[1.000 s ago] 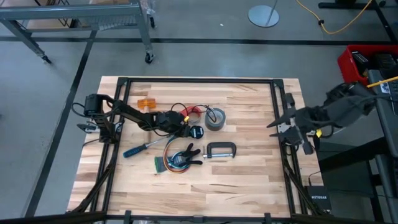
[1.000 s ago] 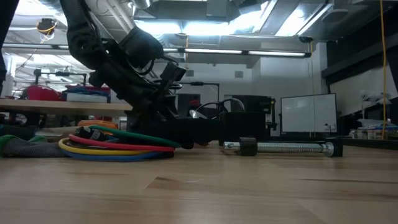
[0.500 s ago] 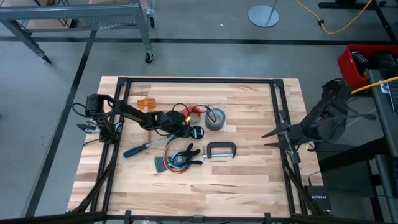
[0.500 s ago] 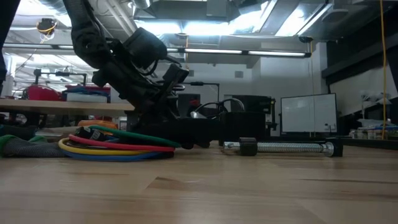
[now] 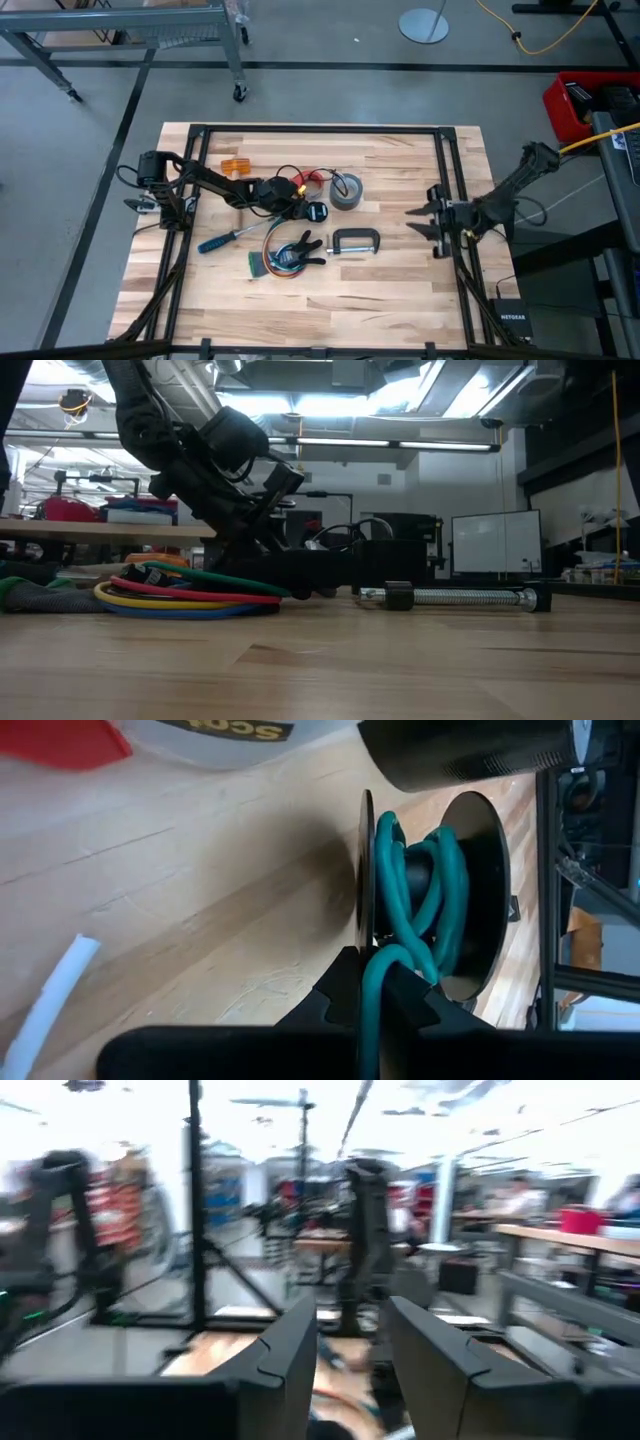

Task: Coil cords
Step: Put down the spool with the blue wire on the table

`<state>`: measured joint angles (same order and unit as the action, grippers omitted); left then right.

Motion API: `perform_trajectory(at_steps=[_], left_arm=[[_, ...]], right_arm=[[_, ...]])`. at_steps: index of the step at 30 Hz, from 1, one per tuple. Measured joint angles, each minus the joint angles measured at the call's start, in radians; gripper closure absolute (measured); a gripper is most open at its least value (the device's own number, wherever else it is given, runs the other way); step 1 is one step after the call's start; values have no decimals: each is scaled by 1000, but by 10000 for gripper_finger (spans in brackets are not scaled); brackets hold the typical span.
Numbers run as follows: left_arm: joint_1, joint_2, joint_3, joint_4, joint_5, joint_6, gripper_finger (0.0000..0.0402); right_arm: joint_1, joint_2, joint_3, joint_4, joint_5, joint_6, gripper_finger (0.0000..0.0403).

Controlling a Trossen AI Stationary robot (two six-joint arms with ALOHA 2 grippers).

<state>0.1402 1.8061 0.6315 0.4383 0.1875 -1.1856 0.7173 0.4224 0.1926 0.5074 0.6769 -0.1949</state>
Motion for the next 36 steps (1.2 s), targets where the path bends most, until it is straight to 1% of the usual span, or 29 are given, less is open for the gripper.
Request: perform_trajectory(at_steps=[3, 7, 11, 16, 19, 22, 27, 32, 36], left_arm=[[0, 0, 0, -14, 7, -42, 401], [0, -3, 3, -59, 20, -95, 401], [0, -5, 5, -100, 21, -111, 401], [8, -5, 5, -102, 20, -130, 402], [22, -5, 5, -102, 20, -130, 401], [35, -5, 5, -102, 22, -113, 397], [47, -8, 5, -102, 11, -104, 367], [51, -9, 5, -101, 8, -111, 321], [51, -9, 5, -101, 10, -129, 287]], right_arm=[[-86, -1, -69, 80, 0, 5, 274], [-197, 0, -105, 78, -7, 63, 274], [-291, 0, -116, 49, -46, 91, 274], [-401, 0, -117, 22, -99, 98, 274], [-465, 0, -117, -28, -129, 130, 274], [-525, 0, -118, -99, -200, 170, 274], [-607, 1, -118, -185, -332, 225, 274], [-654, 0, -118, -202, -379, 244, 274], [-674, 0, -118, -204, -383, 244, 274]])
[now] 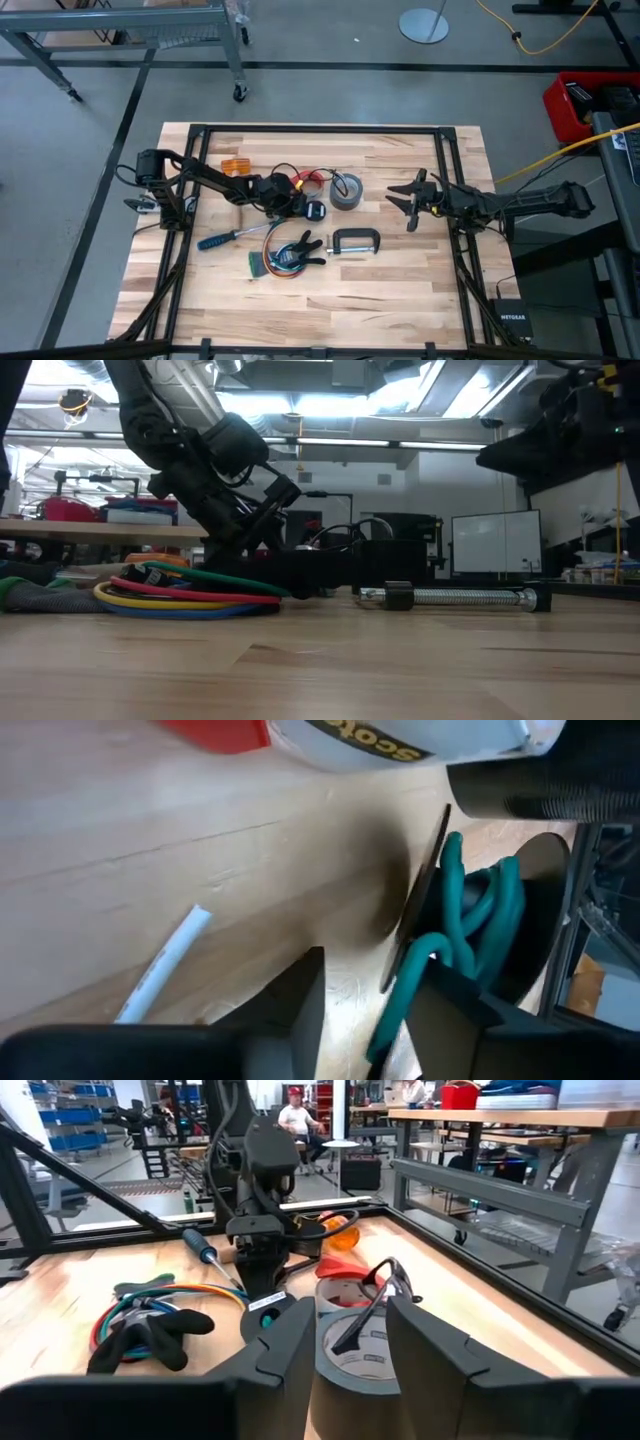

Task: Coil cords
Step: Put down the spool with the blue wire on the table

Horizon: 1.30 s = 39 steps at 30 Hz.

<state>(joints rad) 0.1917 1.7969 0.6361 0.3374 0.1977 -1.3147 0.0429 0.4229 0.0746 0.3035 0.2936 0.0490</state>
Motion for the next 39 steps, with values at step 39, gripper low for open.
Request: perform_trajectory(at_steps=[39], left_arm=[[99, -27, -3, -105, 268, 69, 361]], right_arm=[[2, 0, 0, -149, 0, 57, 274]])
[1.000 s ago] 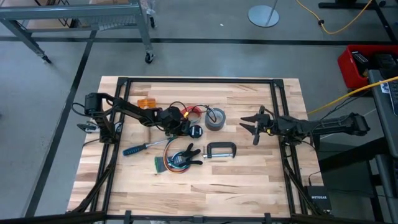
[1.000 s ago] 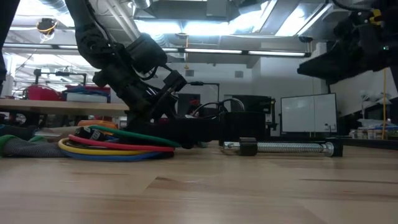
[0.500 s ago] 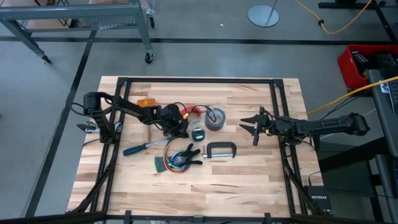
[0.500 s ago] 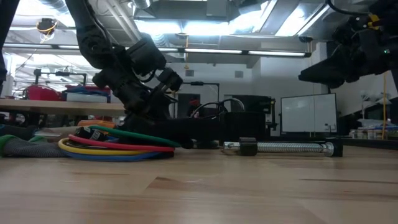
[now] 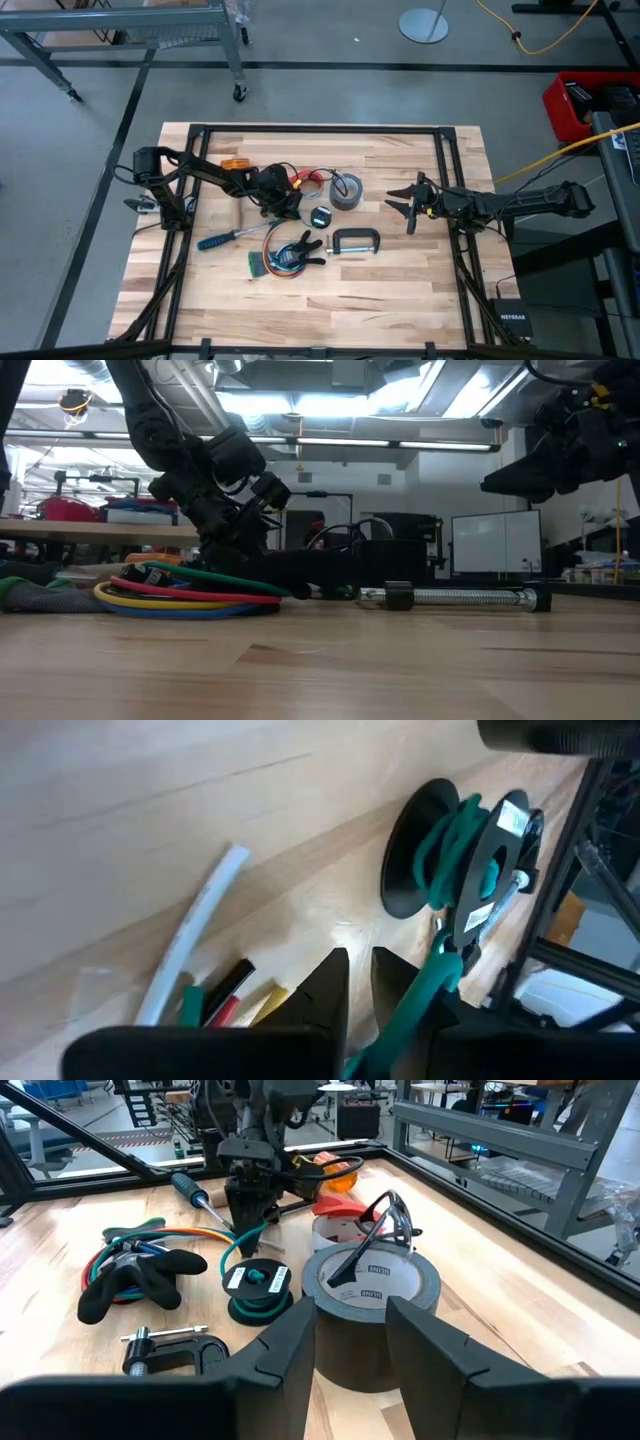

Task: Coil cords
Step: Put down the spool with the blue wire on the table

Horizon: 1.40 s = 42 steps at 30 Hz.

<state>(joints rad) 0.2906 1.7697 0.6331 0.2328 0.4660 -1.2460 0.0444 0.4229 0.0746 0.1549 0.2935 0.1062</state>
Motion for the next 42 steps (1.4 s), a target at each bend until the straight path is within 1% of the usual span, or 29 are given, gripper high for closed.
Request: perform_trajectory(at_steps=[5, 8, 11, 15, 19, 23, 28, 35, 42], left_arm=[[55, -6, -1, -14, 137, 21, 383], [72, -41, -6, -38, 151, 53, 397], [106, -88, -11, -92, 142, 104, 399], [163, -151, -9, -208, 73, 159, 399], [208, -189, -9, -309, 12, 240, 399], [218, -211, -7, -323, -12, 296, 398], [187, -211, -6, -331, -9, 322, 400], [148, -211, -5, -329, -6, 390, 376], [121, -212, -5, -329, -6, 426, 326]], right_arm=[[0, 0, 0, -1, 0, 0, 274], [0, 0, 0, -4, 0, 1, 274], [0, 0, 0, -9, 0, 1, 274], [0, 0, 0, -33, 0, 2, 274], [0, 0, 0, -41, 0, 3, 274], [0, 0, 0, -46, 0, 19, 274], [0, 0, 0, -52, 0, 24, 274], [0, 0, 0, -52, 0, 24, 274], [0, 0, 0, -52, 0, 24, 274]])
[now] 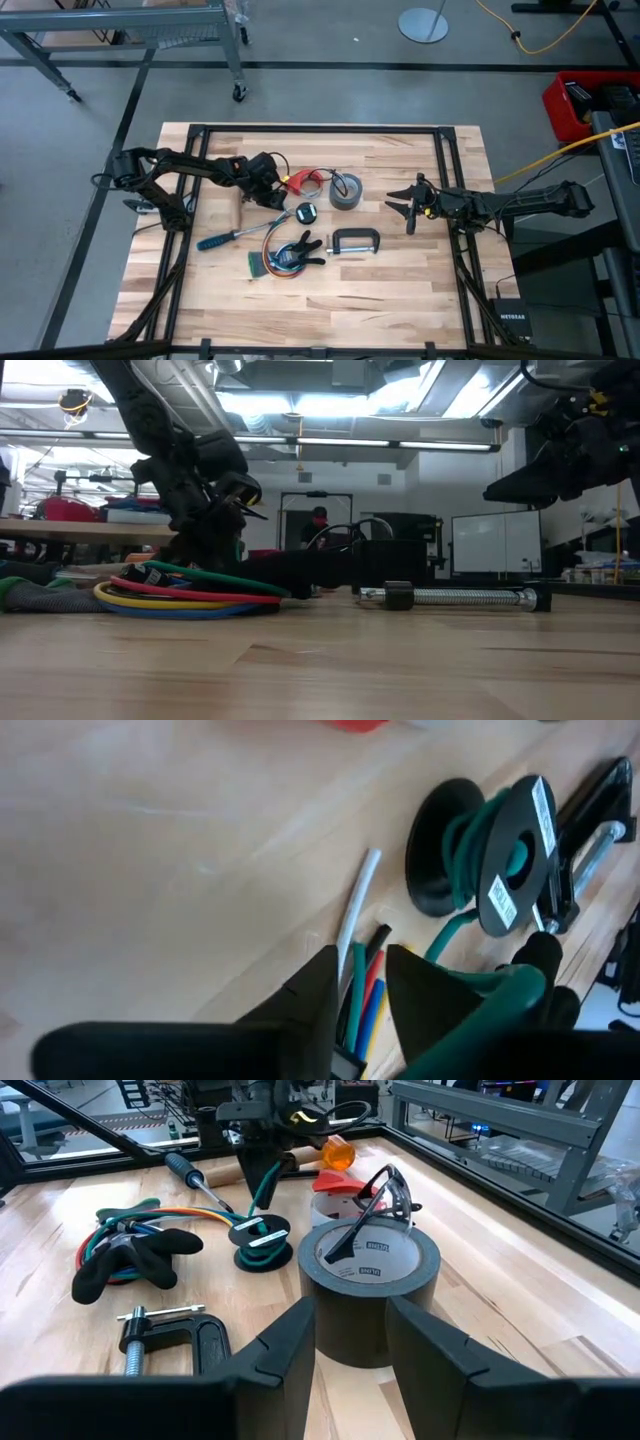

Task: Coil cords
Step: Put down the spool with the blue wire on the table, then return to Home Position

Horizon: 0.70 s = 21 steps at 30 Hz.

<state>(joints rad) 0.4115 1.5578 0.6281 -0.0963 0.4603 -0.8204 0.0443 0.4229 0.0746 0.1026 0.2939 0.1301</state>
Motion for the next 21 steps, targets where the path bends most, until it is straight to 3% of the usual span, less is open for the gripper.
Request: perform_trajectory(at_steps=[4, 8, 14, 21], left_arm=[[-16, 0, 1, -21, 0, 2, 297], [-13, 0, 2, -149, 30, -14, 283], [-1, -4, 6, -397, 94, 20, 288], [-2, -4, 3, -401, 99, 64, 298]], right_arm=[[0, 0, 0, 0, 0, -3, 274], [0, 0, 0, -1, 0, -3, 274], [0, 0, 0, -8, 0, -4, 274], [0, 0, 0, -35, 0, -4, 274]])
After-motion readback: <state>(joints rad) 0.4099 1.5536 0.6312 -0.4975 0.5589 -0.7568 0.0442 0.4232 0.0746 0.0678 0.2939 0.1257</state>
